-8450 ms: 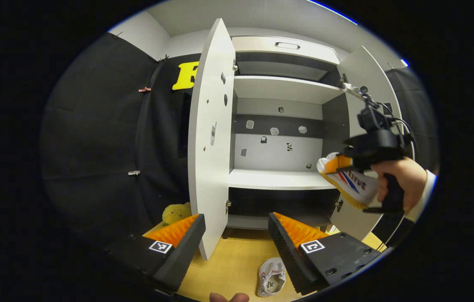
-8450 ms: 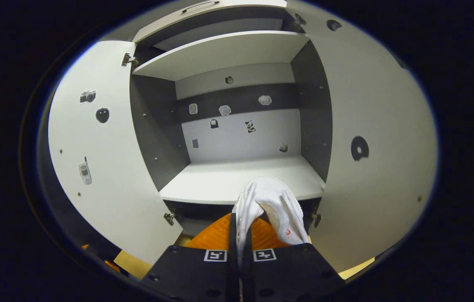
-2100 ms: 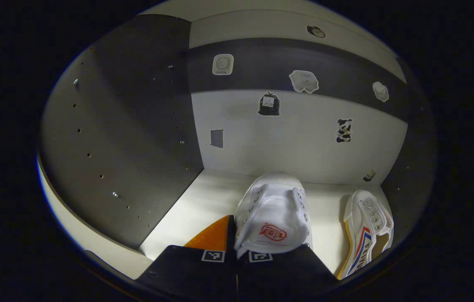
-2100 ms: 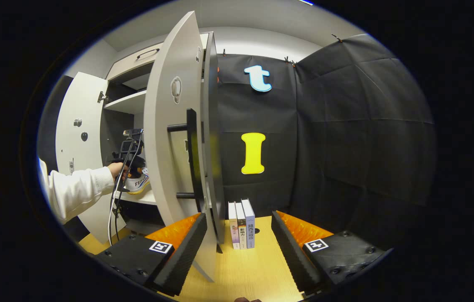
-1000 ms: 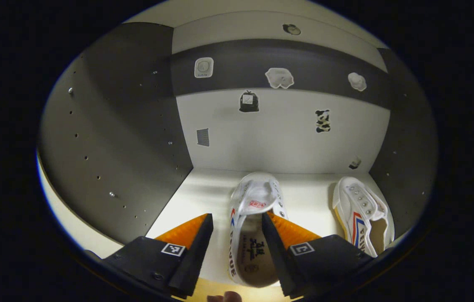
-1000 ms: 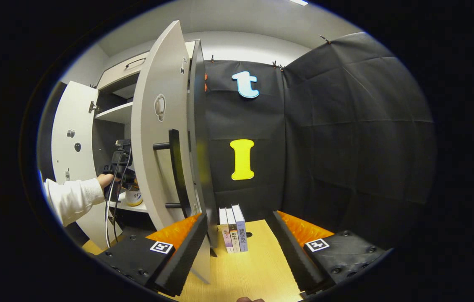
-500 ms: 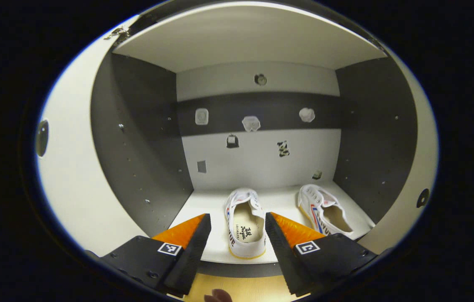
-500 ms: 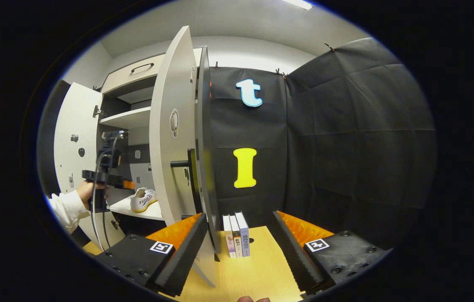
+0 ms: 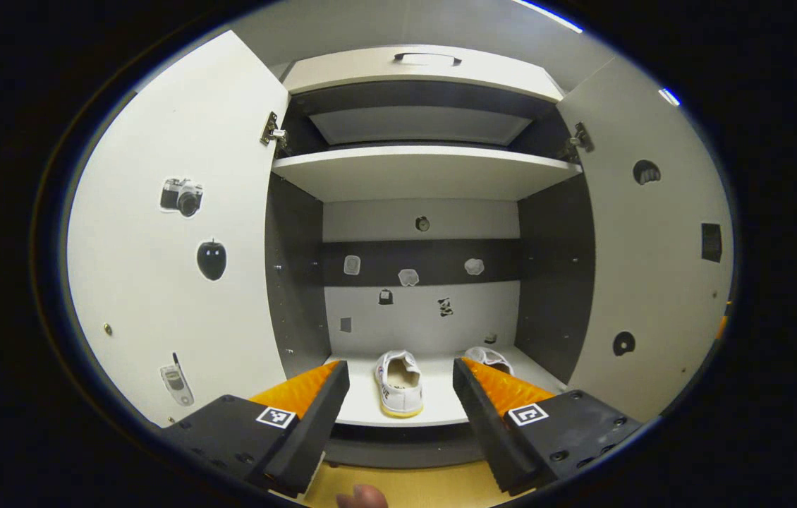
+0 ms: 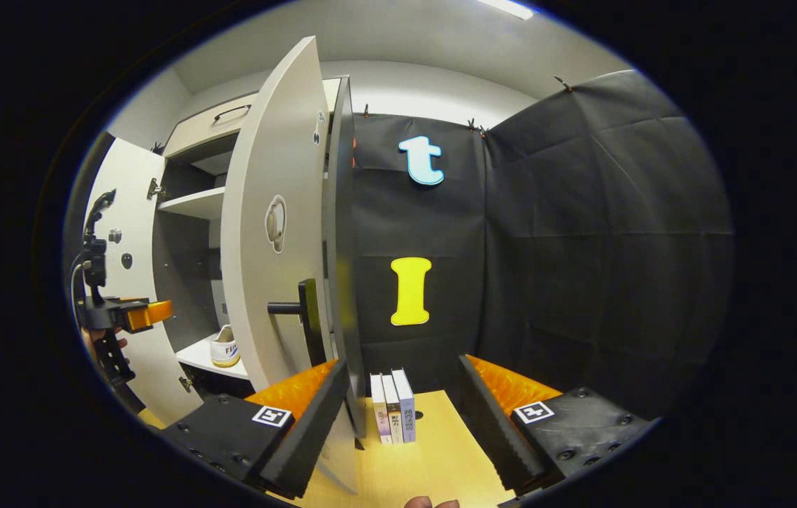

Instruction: Grab one shoe with the right hand and put it into the shoe cabinet, grab the other shoe with the left hand and put it into the shoe cabinet; then close the right door with the right hand and the left door with the left hand.

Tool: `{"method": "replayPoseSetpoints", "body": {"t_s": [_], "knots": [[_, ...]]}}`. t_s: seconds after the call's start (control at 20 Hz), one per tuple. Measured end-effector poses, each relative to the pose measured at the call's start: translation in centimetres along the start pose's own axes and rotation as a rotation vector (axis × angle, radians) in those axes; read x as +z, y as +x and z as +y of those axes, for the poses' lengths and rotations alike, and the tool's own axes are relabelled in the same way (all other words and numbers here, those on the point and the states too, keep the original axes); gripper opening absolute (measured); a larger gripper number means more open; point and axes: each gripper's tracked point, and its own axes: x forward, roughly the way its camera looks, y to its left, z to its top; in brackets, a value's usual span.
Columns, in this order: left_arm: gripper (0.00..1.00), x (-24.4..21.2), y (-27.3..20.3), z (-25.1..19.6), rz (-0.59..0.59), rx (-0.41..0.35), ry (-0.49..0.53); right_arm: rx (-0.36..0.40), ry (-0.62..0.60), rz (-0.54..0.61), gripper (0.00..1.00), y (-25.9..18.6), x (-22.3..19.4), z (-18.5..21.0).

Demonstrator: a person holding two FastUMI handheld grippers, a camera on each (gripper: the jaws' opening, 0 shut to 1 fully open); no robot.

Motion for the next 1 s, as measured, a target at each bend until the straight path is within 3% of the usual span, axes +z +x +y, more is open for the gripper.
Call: {"method": "replayPoseSetpoints", "body": {"t_s": [0.05,0.1,0.45,1.0], "knots": [[0.93,-0.4,-1.1,0.2,0.007,0.003,-0.01,0.002,0.003,-0.001,0.94,0.3,0.0,0.2],[0.93,-0.6,-2.4,0.5,0.005,0.011,-0.012,0.005,0.001,-0.001,0.98,0.4,0.1,0.3],[0.94,-1.7,-9.0,4.3,-0.012,0.046,-0.008,-0.009,0.026,-0.007,0.96,0.6,0.0,0.8],[0.94,-2.6,-13.5,10.0,-0.01,0.065,-0.015,-0.055,0.047,-0.026,0.97,-0.7,-0.3,4.6]]}}
